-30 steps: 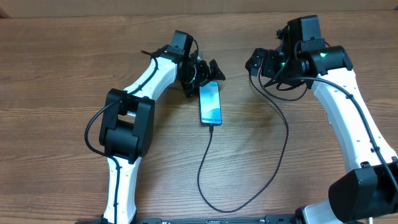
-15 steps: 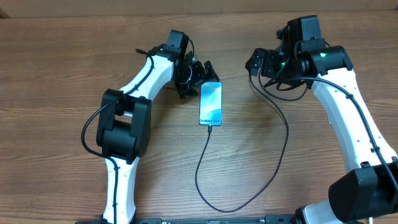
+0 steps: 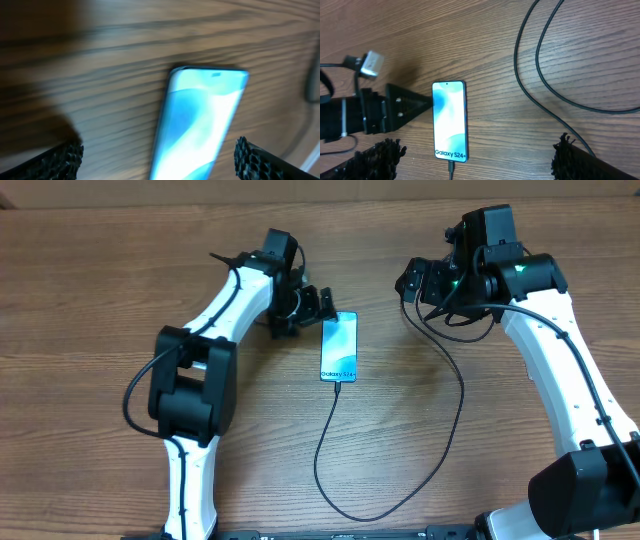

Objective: Plug charger to phone and switch on socket
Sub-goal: 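Retract the left arm and move the right gripper toward the power strip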

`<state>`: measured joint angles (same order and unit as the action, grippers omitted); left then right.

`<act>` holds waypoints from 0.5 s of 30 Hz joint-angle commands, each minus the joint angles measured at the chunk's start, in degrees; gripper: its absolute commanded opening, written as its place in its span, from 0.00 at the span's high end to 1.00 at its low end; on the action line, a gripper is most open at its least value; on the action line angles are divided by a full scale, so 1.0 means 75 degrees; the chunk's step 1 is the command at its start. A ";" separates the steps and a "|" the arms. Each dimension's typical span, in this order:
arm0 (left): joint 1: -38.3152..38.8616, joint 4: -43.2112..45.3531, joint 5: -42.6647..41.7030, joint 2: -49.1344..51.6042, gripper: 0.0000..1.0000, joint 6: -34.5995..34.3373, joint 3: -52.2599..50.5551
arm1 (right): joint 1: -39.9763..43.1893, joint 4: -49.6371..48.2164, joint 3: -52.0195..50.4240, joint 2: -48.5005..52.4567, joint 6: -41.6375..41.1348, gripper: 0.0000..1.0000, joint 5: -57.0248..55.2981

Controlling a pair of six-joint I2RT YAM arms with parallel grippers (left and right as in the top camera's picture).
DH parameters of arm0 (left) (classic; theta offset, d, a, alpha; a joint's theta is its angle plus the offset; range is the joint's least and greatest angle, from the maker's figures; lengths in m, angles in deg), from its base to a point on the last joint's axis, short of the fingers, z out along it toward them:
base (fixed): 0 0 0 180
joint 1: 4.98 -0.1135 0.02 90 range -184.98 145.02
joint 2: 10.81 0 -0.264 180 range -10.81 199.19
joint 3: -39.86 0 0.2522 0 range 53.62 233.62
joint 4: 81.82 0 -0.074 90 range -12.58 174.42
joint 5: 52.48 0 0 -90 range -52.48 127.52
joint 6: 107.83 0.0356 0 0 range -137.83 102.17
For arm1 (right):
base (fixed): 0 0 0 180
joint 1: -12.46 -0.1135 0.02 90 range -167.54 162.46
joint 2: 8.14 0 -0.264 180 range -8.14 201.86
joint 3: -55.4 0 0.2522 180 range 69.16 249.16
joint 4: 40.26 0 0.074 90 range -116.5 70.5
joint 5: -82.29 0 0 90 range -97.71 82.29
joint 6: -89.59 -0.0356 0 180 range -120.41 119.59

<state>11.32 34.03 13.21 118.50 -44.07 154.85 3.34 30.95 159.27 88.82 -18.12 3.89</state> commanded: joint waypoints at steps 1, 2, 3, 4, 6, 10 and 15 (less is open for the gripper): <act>-0.0160 -0.0323 0.1469 -0.0982 0.00 0.0778 -0.0073 | -0.0003 -0.0009 0.0082 -0.0213 0.0087 0.00 -0.0093; -0.0169 -0.0490 0.1813 -0.1221 0.00 0.0898 -0.0073 | -0.0003 -0.0012 0.0082 -0.0213 0.0087 0.00 -0.0093; -0.0169 -0.0641 0.2122 -0.1431 0.00 0.0970 -0.0073 | -0.0003 -0.0009 0.0082 -0.0213 0.0087 0.00 -0.0093; -0.0169 -0.0807 0.2480 -0.1676 0.00 0.1005 -0.0073 | -0.0003 -0.0012 0.0082 -0.0213 0.0087 0.00 -0.0093; -0.0169 -0.1131 0.3040 -0.2194 0.00 0.1116 -0.0073 | -0.0003 -0.0012 0.0082 -0.0213 0.0087 0.00 -0.0090; -0.0169 -0.1699 0.3471 -0.3177 0.00 0.1131 -0.0073 | -0.0003 -0.0015 0.0082 -0.0213 0.0087 0.00 -0.0090; -0.0169 -0.1789 0.3497 -0.3975 0.00 0.1128 -0.0073 | -0.0003 -0.0012 0.0082 -0.0213 0.0087 0.00 -0.0087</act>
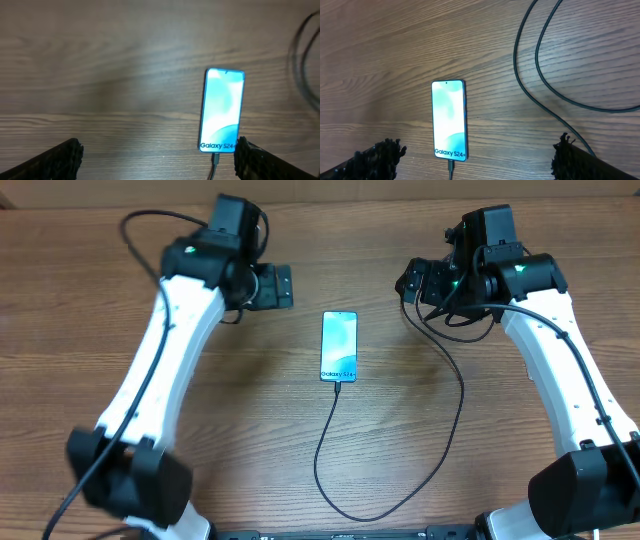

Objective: Plug charger to phone and switch on socket
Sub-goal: 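Retract the left arm and move the right gripper toward the power strip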

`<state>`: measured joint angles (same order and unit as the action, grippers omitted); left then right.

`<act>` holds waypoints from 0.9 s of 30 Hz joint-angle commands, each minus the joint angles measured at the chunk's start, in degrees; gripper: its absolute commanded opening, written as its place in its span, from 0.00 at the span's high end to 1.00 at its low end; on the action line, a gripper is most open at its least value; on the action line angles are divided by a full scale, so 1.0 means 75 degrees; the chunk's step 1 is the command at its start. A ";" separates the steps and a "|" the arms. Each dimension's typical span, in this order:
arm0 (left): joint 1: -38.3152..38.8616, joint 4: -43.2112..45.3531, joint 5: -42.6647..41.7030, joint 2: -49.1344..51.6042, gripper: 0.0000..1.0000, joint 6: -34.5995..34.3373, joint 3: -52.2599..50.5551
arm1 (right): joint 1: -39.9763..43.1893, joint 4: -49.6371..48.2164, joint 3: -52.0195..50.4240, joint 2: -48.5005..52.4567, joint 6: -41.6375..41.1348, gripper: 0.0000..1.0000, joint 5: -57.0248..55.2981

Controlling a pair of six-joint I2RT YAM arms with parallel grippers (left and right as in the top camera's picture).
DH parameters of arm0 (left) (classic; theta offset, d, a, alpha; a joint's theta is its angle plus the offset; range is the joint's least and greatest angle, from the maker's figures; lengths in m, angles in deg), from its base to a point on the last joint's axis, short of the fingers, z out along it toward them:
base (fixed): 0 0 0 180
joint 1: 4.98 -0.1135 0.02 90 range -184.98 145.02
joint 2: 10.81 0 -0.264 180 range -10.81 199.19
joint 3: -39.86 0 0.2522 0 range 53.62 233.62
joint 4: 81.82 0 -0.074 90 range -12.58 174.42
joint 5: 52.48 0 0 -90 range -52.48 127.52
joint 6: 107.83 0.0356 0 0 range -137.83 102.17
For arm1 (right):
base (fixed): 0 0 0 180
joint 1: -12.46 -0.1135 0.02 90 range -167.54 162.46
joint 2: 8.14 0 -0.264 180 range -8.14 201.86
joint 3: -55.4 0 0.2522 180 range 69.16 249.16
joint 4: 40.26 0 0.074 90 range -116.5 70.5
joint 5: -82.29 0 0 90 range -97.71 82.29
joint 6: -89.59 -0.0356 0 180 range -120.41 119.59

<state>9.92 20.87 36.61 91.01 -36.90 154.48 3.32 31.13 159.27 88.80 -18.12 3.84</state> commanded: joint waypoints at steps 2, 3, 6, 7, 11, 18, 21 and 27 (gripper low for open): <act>0.0017 -0.0035 0.0376 -0.0393 0.00 0.0175 -0.0023 | 0.0000 -0.0035 0.0082 -0.0210 0.0087 0.00 -0.0082; 0.0017 -0.0035 0.0376 -0.0393 0.00 0.0172 -0.0023 | 0.0000 -0.0035 0.0082 -0.0210 0.0087 0.00 -0.0082; 0.0017 -0.0038 0.0376 -0.0361 0.00 0.0172 -0.0032 | 0.0000 -0.0035 0.0082 -0.0210 0.0087 0.00 -0.0082; 0.0017 -0.0038 0.0376 -0.0361 0.00 0.0172 -0.0038 | 0.0000 -0.0035 0.0082 -0.0210 0.0087 0.00 -0.0079; 0.0017 -0.0038 0.0376 -0.0361 0.00 0.0172 -0.0041 | 0.0000 -0.0026 0.0082 -0.0210 0.0087 0.00 -0.0073; 0.0017 -0.0038 0.0376 -0.0361 0.00 0.0172 -0.0041 | 0.0323 0.0108 0.0163 -0.0210 0.0131 0.00 0.0670; 0.0017 -0.0038 0.0376 -0.0361 0.00 0.0172 -0.0041 | 0.0903 0.0452 0.0393 -0.0210 0.0455 0.00 0.1402; 0.0017 -0.0038 0.0376 -0.0361 0.00 0.0175 -0.0041 | 0.2771 0.1769 0.1367 -0.0204 0.1419 0.00 0.2433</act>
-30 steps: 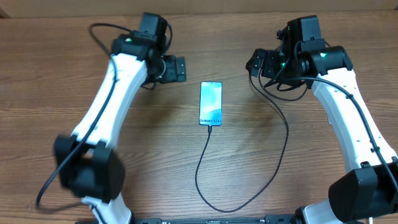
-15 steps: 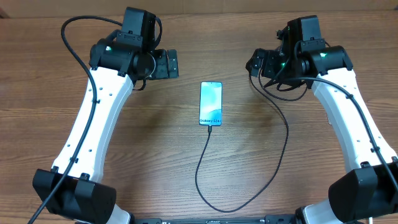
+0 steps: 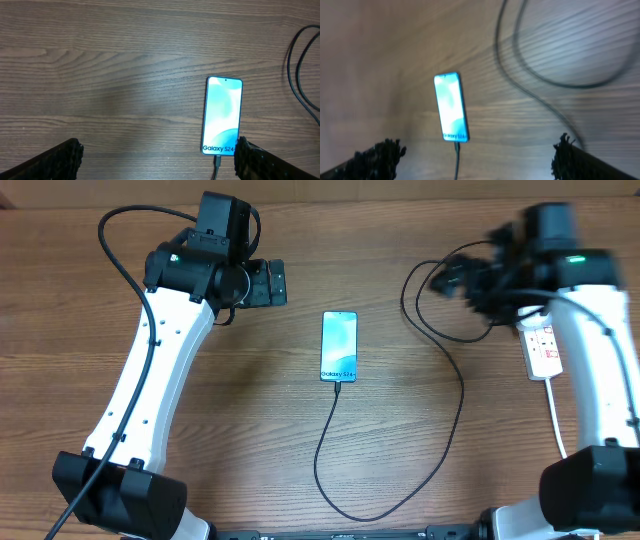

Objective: Plug charger to phone and switch on socket
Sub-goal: 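Retract the left arm and move the right gripper toward the power strip, then lower the right gripper onto the orange switch beside the white charger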

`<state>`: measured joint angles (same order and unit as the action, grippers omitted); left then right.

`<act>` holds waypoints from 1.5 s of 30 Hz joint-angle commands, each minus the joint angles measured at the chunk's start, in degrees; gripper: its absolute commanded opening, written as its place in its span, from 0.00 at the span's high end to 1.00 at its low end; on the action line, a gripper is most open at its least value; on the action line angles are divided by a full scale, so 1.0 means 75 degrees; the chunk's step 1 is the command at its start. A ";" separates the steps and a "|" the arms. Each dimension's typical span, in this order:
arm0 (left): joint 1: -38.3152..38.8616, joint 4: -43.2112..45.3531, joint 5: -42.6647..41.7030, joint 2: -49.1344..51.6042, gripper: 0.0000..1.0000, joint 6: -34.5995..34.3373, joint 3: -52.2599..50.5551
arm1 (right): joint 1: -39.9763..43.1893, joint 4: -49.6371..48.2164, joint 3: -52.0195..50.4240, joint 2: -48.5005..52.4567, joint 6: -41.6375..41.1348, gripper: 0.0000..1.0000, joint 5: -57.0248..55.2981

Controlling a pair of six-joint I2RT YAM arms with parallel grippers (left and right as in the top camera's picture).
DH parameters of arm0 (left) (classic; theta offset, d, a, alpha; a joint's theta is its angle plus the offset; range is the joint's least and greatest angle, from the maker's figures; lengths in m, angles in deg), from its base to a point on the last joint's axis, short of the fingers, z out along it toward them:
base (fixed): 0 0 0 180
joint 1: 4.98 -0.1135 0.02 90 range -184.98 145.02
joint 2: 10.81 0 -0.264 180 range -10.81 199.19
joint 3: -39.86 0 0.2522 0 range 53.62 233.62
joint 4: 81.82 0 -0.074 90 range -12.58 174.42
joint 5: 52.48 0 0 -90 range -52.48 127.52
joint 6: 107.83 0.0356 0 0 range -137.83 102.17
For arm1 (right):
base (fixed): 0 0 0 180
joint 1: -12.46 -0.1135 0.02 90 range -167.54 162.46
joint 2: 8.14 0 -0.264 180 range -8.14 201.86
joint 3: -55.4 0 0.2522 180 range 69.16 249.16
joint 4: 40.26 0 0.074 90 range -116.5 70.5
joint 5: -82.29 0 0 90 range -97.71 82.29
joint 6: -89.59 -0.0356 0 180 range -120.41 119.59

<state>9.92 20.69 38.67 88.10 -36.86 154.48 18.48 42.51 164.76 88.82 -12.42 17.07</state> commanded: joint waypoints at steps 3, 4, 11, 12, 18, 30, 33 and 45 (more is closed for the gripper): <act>0.0017 -0.0015 0.0102 0.0026 0.00 0.0166 -0.0041 | 0.1807 0.0868 0.1236 -0.0143 0.1087 0.00 0.0711; 0.0017 -0.0015 0.0102 0.0026 0.00 0.0166 -0.0041 | 0.2136 0.1035 0.1425 -0.0087 0.1230 0.00 0.0720; 0.0017 -0.0015 0.0102 0.0026 0.00 0.0166 -0.0041 | 0.3955 0.2416 0.2973 0.1040 0.2328 0.00 0.1014; 0.0017 -0.0015 0.0102 0.0026 0.00 0.0166 -0.0041 | 0.4127 0.2620 0.3235 0.1309 0.2518 0.00 0.1096; 0.0017 -0.0015 0.0102 0.0026 0.01 0.0166 -0.0041 | 0.4514 0.2926 0.3923 0.2614 0.3209 0.00 0.1180; 0.0017 -0.0015 0.0102 0.0026 0.00 0.0166 -0.0041 | 0.4339 0.2352 0.3905 0.4048 0.3704 0.00 0.1174; 0.0017 -0.0015 0.0102 0.0026 0.00 0.0166 -0.0041 | 0.4246 0.2305 0.3896 0.4307 0.3926 0.00 0.1174; 0.0017 -0.0015 0.0102 0.0026 0.00 0.0166 -0.0041 | 0.3896 0.1970 0.3698 0.4724 0.4042 0.00 0.1169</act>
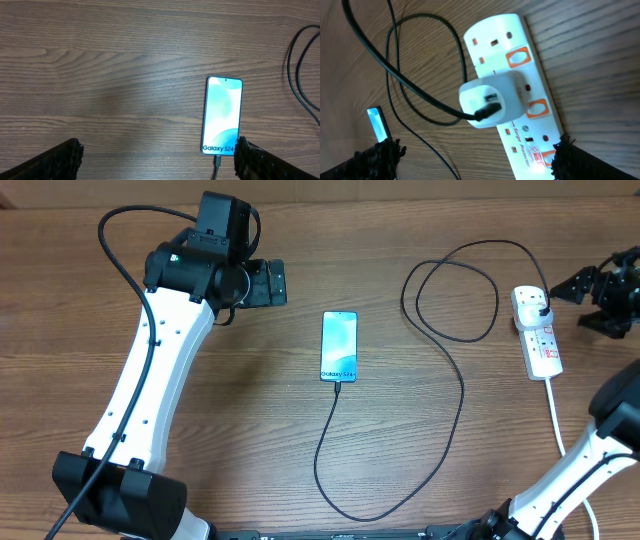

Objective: Plug charger to phone and switch on socket
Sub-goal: 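Lower the right gripper onto the orange switch beside the white charger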

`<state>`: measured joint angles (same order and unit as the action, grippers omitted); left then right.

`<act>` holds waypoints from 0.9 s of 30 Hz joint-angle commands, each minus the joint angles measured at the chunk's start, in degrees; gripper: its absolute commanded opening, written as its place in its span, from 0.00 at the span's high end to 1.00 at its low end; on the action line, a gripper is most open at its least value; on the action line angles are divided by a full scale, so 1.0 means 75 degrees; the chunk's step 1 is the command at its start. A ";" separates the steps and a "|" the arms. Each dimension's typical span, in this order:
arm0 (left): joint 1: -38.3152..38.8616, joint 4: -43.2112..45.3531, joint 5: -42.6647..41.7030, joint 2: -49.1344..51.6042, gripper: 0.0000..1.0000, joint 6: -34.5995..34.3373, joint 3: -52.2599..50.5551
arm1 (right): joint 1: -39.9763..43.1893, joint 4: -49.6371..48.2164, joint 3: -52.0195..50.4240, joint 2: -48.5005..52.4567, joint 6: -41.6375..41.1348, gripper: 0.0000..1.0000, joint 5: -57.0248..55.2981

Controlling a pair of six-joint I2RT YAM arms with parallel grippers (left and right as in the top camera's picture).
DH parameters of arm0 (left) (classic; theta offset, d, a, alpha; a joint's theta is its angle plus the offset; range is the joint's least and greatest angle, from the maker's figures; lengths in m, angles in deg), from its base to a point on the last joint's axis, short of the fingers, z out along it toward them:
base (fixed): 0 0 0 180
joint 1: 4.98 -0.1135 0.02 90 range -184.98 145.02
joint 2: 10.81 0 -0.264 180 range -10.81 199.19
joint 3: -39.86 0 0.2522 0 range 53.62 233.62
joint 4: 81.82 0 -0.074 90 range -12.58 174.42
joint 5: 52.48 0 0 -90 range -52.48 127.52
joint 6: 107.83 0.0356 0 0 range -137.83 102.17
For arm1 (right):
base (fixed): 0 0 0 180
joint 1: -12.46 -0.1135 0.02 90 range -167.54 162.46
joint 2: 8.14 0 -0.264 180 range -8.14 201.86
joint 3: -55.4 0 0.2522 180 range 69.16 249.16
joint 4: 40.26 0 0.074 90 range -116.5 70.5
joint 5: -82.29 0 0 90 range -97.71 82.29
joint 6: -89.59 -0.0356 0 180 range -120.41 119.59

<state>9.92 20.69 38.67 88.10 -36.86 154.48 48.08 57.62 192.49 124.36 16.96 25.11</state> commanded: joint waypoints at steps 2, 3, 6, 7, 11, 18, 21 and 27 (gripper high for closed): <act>0.0017 -0.0015 0.0102 0.0026 0.00 0.0166 -0.0041 | -0.0087 -0.0093 0.0000 -0.0012 0.0125 0.00 0.0093; 0.0017 -0.0015 0.0102 0.0026 0.00 0.0166 -0.0041 | -0.0102 -0.0108 -0.0003 0.0000 0.0122 0.00 0.0058; 0.0017 -0.0015 0.0102 0.0026 0.00 0.0166 -0.0041 | -0.0131 -0.0154 -0.0079 0.0009 0.0122 0.00 -0.0026; 0.0017 -0.0015 0.0102 0.0026 0.00 0.0166 -0.0041 | -0.0134 -0.0181 -0.0122 0.0009 0.0122 0.00 -0.0026; 0.0017 -0.0015 0.0102 0.0026 0.00 0.0166 -0.0041 | -0.0134 -0.0358 -0.0321 0.0009 0.0119 0.00 -0.0050; 0.0017 -0.0015 0.0102 0.0026 0.00 0.0166 -0.0041 | -0.0146 -0.1043 -0.0970 0.0009 -0.0111 0.00 -0.0015; 0.0017 -0.0015 0.0102 0.0026 0.00 0.0166 -0.0041 | -0.0172 -0.1244 -0.1209 0.0009 -0.0111 0.00 0.0085; 0.0017 -0.0015 0.0102 0.0026 0.00 0.0166 -0.0041 | -0.0370 -0.1451 -0.1338 0.0009 -0.0108 0.00 0.0297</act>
<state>9.92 20.67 38.67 88.10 -36.86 154.48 46.61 47.10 182.92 124.47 16.13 25.59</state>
